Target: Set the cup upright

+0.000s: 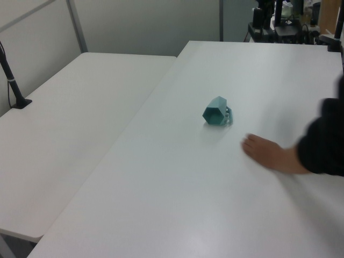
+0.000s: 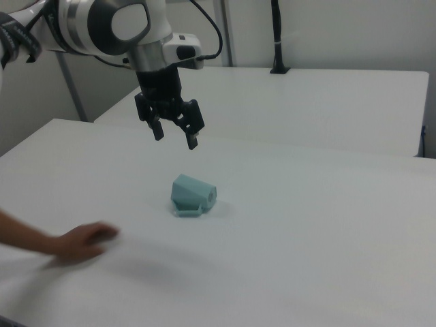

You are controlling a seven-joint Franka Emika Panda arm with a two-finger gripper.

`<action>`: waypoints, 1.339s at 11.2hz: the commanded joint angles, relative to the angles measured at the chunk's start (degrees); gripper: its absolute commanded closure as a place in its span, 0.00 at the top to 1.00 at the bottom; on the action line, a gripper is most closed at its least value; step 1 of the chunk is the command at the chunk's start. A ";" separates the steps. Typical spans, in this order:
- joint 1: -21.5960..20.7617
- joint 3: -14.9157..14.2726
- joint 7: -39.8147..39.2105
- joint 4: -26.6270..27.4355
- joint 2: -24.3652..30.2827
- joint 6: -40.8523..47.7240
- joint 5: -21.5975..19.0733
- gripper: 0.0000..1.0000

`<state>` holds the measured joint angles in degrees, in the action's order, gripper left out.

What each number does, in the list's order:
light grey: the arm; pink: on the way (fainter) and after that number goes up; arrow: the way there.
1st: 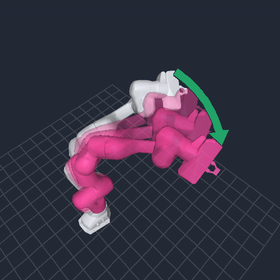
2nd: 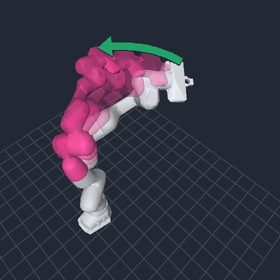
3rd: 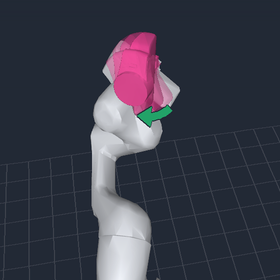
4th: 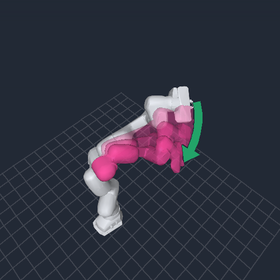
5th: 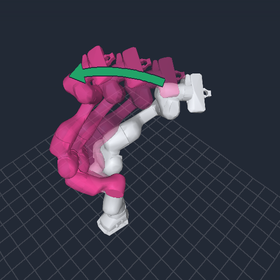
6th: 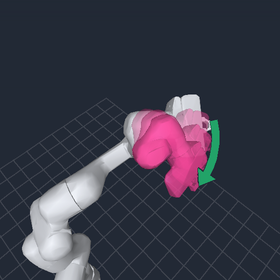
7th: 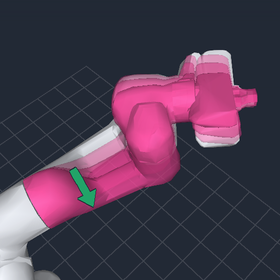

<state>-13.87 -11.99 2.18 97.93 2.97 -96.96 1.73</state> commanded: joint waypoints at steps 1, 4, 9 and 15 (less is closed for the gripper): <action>0.59 0.21 -3.65 0.33 0.99 0.81 -0.67 1.00; 0.51 0.21 -4.20 0.51 1.16 1.16 -0.58 1.00; 0.08 0.12 -3.33 0.69 0.82 1.51 -0.67 1.00; -12.56 0.03 6.32 -5.19 -9.37 -0.94 5.81 1.00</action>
<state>-21.52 -11.70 3.56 97.12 -1.74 -97.18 3.72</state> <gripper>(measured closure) 0.000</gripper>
